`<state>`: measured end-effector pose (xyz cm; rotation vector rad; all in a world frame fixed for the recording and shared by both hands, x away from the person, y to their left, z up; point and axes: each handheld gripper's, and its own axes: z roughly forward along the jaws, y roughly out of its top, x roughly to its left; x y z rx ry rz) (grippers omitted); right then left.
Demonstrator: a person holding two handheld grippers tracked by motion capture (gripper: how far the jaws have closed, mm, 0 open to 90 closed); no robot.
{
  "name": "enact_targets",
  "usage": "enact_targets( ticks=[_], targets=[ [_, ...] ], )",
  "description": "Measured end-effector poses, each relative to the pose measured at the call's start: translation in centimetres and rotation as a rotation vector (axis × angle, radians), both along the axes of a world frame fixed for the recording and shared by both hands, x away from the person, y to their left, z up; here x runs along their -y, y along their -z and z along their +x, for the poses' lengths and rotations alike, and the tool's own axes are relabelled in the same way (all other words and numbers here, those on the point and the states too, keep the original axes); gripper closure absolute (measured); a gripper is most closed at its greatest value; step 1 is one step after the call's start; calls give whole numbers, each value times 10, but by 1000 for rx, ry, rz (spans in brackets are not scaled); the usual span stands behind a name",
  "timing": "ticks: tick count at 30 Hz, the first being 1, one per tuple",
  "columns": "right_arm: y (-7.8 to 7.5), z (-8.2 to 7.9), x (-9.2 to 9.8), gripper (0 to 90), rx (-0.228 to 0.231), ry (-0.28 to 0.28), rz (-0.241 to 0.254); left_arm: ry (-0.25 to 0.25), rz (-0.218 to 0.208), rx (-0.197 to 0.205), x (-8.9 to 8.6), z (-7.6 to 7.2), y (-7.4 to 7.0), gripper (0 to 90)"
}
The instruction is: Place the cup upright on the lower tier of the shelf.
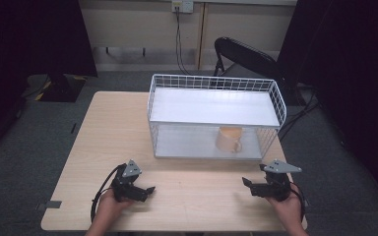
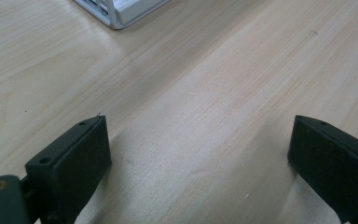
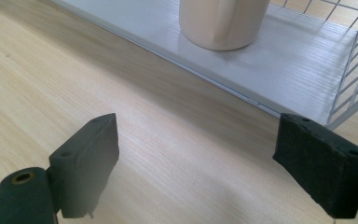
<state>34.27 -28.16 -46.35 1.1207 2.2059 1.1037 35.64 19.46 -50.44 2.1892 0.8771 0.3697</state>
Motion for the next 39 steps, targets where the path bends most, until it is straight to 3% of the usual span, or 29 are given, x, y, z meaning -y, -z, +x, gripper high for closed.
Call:
enact_targets(
  ticks=[17, 39],
  targets=[
    [5, -7, 8, 129, -12, -32, -11, 0, 1, 0, 0, 0, 0, 52],
    [8, -17, 32, 130, -24, -53, -27, -1, 1, 0, 0, 0, 0, 52]
  ],
)
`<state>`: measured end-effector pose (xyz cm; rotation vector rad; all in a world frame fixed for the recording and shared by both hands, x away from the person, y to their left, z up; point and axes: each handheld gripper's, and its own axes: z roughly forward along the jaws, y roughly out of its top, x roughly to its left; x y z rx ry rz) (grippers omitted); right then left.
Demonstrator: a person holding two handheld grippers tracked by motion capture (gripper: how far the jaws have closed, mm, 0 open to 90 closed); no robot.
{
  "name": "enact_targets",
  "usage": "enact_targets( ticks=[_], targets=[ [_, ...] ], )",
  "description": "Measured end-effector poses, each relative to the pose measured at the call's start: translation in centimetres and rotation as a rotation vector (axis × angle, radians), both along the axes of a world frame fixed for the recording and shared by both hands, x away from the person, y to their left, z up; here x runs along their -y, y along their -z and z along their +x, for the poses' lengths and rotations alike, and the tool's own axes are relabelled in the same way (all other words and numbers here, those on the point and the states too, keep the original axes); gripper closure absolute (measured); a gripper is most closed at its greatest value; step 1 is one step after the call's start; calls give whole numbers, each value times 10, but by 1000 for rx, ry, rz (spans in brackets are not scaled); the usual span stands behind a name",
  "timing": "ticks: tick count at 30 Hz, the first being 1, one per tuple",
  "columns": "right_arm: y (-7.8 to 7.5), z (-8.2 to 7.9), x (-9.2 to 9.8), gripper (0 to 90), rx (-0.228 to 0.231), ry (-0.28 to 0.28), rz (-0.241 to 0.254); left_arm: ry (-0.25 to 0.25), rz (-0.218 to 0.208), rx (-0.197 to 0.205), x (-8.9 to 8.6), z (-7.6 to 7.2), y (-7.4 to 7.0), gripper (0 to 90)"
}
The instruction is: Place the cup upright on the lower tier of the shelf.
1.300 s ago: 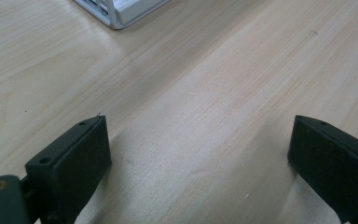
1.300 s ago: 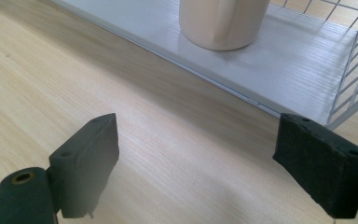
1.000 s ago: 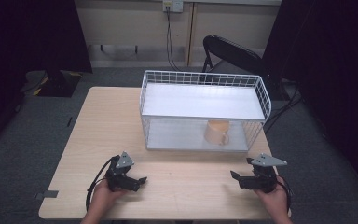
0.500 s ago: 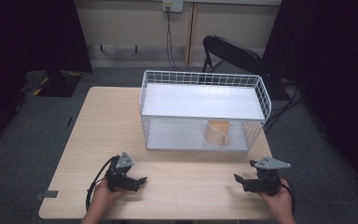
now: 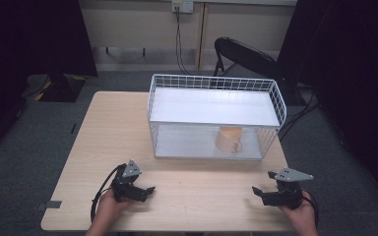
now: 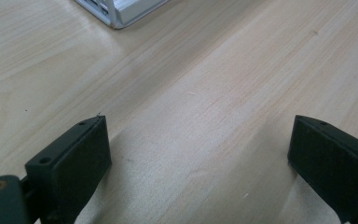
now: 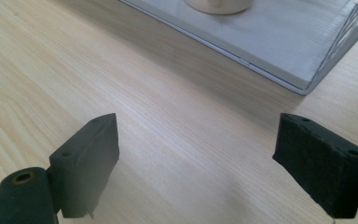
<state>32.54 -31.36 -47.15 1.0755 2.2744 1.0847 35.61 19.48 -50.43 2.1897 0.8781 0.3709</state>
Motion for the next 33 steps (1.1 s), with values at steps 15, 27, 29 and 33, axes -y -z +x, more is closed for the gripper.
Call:
enact_targets(
  ticks=[15, 27, 29, 33],
  targets=[
    [6, -7, 9, 131, -11, -21, -12, 0, 0, 0, 0, 0, 0, 52],
    [18, -11, 11, 131, -39, -47, -18, 0, 0, 0, 0, 0, 0, 52],
    [20, -11, 11, 131, -45, -46, -22, 0, 0, 0, 0, 0, 0, 52],
    [24, -10, 11, 131, -53, -50, -31, 0, 0, 0, 0, 0, 0, 53]
  ],
)
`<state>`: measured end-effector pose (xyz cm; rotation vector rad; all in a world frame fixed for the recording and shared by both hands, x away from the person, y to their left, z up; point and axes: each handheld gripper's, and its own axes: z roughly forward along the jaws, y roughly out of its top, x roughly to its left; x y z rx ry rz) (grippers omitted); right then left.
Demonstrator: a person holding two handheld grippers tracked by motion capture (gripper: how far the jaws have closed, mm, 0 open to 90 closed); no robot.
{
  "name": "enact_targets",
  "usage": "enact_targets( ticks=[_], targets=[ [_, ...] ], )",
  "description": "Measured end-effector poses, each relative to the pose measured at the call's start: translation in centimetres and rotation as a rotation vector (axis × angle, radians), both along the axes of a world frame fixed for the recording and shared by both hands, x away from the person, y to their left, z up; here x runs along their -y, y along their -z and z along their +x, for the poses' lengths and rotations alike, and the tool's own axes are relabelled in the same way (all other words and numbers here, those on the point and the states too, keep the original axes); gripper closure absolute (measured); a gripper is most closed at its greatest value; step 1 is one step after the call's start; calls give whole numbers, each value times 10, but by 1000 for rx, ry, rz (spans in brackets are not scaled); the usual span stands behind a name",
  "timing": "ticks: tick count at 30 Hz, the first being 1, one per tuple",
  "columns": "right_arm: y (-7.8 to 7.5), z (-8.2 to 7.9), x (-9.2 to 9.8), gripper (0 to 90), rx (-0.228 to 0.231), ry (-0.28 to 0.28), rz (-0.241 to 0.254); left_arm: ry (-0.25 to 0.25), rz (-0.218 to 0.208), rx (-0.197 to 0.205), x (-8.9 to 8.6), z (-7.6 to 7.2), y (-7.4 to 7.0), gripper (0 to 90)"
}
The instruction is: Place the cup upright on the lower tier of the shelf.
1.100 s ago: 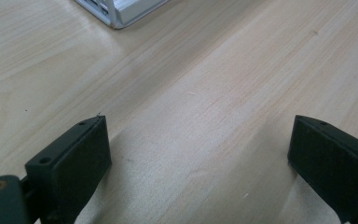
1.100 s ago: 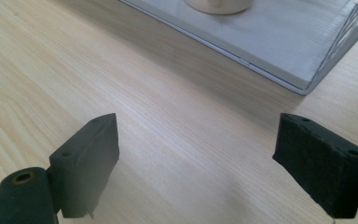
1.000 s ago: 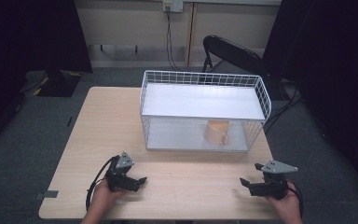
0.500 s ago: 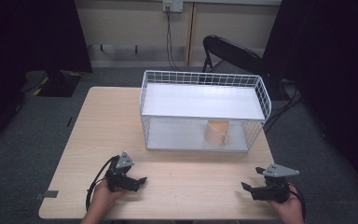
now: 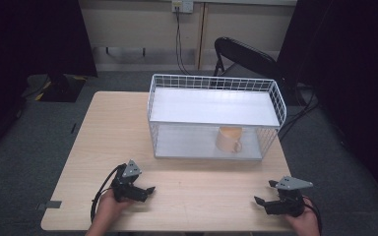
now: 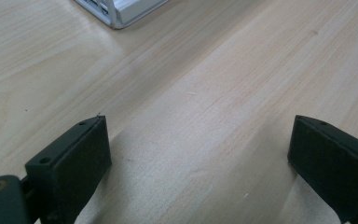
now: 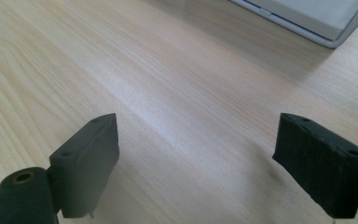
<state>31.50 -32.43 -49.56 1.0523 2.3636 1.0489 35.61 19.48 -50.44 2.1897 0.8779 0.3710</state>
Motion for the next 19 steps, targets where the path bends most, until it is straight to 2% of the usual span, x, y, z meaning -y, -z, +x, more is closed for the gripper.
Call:
enact_targets(
  ticks=[5, 19],
  targets=[
    [5, 0, -2, 132, -5, -4, -19, 0, 0, 0, 0, 0, 0, 52],
    [6, 4, -2, 124, -19, -14, -5, 0, 0, 0, 0, 0, 0, 52]
  ],
)
